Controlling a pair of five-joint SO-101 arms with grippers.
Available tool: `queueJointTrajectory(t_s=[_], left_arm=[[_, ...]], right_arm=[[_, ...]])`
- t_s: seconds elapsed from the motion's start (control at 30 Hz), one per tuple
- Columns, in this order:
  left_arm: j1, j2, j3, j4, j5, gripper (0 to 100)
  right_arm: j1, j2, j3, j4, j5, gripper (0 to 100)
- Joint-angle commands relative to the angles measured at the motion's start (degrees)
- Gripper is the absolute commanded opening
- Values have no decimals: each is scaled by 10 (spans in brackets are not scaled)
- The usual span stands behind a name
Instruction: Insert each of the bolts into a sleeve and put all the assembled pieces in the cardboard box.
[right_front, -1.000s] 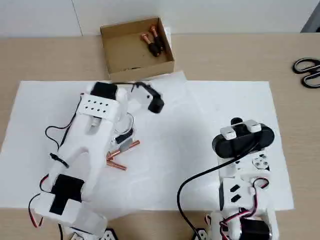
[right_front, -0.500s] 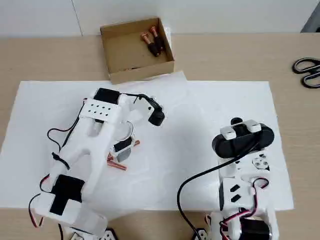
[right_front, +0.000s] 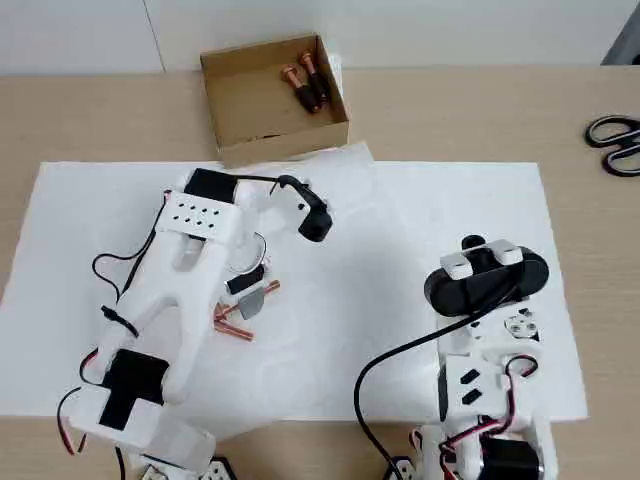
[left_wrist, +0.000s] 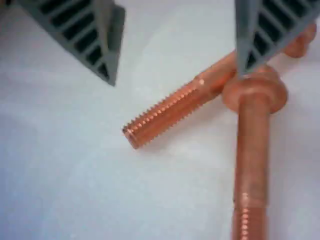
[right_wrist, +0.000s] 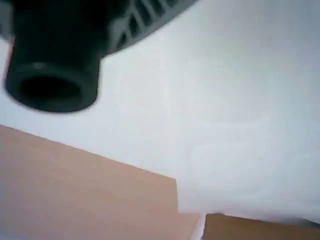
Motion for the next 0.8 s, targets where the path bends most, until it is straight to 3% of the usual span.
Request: queueJointTrajectory(t_s=[0.0, 0.33, 0.77], left_arm=[[1, 6, -24, 0, -29, 154], [-13, 137, -102, -18, -45, 152], [-27, 172, -139, -3, -45, 152]], right_arm=[[4, -7, -4, 1, 4, 5], [4, -7, -4, 2, 4, 5], [4, -7, -4, 2, 4, 5]])
